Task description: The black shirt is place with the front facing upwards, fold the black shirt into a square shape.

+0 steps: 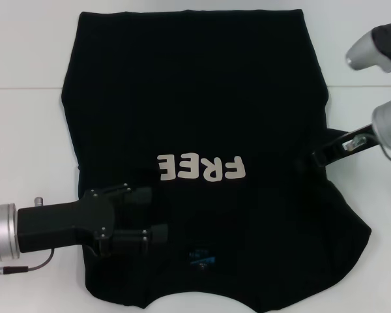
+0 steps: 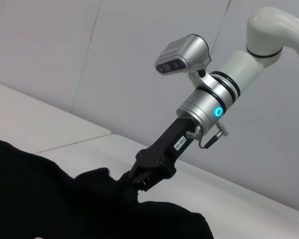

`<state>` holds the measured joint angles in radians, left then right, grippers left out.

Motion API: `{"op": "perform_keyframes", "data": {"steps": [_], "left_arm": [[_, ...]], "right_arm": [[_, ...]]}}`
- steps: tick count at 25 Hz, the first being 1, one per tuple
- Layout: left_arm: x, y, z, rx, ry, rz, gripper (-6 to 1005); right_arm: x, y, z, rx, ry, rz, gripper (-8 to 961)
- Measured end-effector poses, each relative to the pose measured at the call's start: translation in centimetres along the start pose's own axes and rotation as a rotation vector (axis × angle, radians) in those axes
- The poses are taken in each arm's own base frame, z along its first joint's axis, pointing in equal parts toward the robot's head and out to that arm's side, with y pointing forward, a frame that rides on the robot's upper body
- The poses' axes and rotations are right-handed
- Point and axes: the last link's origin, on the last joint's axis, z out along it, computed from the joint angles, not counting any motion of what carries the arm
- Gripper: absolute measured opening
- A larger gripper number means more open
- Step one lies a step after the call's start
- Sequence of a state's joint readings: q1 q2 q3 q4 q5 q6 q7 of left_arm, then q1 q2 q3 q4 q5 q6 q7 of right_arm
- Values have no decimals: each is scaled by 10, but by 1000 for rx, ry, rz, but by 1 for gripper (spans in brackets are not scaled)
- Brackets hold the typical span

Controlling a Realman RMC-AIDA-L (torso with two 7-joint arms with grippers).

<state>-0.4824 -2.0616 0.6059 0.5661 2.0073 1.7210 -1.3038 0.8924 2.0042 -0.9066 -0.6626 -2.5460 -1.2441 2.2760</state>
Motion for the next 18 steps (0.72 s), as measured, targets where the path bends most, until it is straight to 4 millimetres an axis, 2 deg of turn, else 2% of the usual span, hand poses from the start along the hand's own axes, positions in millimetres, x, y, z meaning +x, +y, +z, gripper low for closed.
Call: {"op": "perform_keyframes", "data": {"steps": [3, 9, 14, 18], "left_arm": [[0, 0, 0, 0, 0, -1, 918], [0, 0, 0, 0, 1, -1, 918], [-1, 0, 0, 1, 1, -4, 919], [-1, 0, 0, 4, 1, -5, 918]], "right_arm": [[-2, 8, 5, -15, 4, -53, 44], [-2, 18, 10, -42, 22, -114, 110], [5, 30, 11, -144, 0, -178, 318], [9, 28, 6, -187, -61, -161, 406]]}}
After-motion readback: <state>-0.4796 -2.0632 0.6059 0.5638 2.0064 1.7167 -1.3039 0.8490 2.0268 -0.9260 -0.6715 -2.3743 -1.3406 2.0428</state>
